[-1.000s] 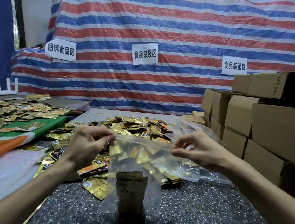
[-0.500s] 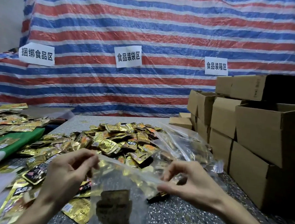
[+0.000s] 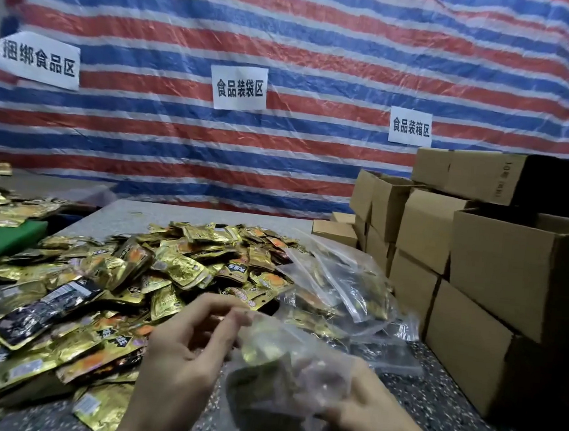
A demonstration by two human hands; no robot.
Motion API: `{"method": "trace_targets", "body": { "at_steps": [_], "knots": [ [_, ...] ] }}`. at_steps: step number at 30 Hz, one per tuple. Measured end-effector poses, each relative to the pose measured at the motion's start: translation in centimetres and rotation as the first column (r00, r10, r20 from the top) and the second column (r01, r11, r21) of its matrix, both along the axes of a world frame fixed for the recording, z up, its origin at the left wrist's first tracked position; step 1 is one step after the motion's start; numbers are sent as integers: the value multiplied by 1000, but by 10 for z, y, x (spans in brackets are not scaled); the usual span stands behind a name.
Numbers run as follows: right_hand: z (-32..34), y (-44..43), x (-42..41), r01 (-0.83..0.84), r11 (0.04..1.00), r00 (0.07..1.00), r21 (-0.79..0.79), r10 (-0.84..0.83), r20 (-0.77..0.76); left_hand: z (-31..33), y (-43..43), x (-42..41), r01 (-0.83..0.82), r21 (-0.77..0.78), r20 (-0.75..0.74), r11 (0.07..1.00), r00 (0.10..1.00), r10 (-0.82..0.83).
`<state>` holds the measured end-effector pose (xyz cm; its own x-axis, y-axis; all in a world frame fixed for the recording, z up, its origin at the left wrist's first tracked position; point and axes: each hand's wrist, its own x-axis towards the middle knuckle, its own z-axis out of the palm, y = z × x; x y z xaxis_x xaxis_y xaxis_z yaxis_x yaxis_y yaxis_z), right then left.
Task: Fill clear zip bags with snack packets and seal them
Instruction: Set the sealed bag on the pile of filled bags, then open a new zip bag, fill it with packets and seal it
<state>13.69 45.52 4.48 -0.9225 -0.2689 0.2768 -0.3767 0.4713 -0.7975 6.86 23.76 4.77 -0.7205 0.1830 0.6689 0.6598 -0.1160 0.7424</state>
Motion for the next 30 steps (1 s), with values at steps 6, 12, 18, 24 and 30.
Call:
{"method": "trace_targets", "body": {
  "at_steps": [6, 12, 18, 24, 30],
  "knots": [
    [84, 53, -46, 313, 930, 947, -192, -321, -13, 2, 19, -27, -37, -89, 47, 995, 998, 41],
    [164, 80, -129, 490, 741, 748, -460, -628, -214, 7, 39, -47, -61, -166, 36, 984, 997, 68],
    [158, 107, -221, 798, 571, 446, -192, -775, -447, 12, 46, -59, -77, -193, 14, 978, 997, 81],
    [81, 126, -257, 469, 652, 619, 596, -724, 304, 15, 36, -65, -94, -243, -13, 965, 995, 94],
    [95, 124, -254, 572, 597, 658, 563, -743, 119, 0, 10, -67, -113, -303, 21, 946, 992, 126]
  ]
}}
